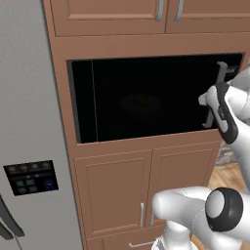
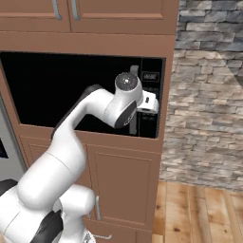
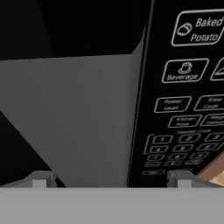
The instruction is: Retrieve the reheated potato from the microwave, then place the potato, cheese, and condiment on the cutting board.
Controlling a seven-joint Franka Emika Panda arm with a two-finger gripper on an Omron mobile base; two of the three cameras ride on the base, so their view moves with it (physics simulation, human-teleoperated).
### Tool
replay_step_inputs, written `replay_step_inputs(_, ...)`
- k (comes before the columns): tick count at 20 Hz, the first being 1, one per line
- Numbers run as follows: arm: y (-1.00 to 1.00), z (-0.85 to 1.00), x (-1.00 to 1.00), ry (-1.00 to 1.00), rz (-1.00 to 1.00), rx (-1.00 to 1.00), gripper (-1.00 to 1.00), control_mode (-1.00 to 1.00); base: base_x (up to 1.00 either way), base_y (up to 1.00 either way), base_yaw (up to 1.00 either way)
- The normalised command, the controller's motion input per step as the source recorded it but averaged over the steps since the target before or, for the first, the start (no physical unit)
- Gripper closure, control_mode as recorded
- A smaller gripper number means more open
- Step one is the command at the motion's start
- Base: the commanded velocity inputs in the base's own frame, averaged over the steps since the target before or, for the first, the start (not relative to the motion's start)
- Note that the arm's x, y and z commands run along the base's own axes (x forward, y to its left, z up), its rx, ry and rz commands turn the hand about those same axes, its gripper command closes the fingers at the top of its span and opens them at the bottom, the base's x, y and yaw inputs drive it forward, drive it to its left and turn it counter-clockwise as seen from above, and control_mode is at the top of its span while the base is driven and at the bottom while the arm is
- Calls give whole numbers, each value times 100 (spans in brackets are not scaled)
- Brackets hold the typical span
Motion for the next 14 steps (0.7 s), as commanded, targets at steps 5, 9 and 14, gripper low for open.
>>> replay_step_inputs(5, 10, -10, 39, 0, 7, 1, -100, -100, 0, 0, 0)
replay_step_inputs(9, 23, -6, 42, 0, 5, 0, -100, -100, 0, 0, 0)
replay_step_inputs(14, 30, -10, 43, 0, 1, 0, 100, -100, 0, 0, 0)
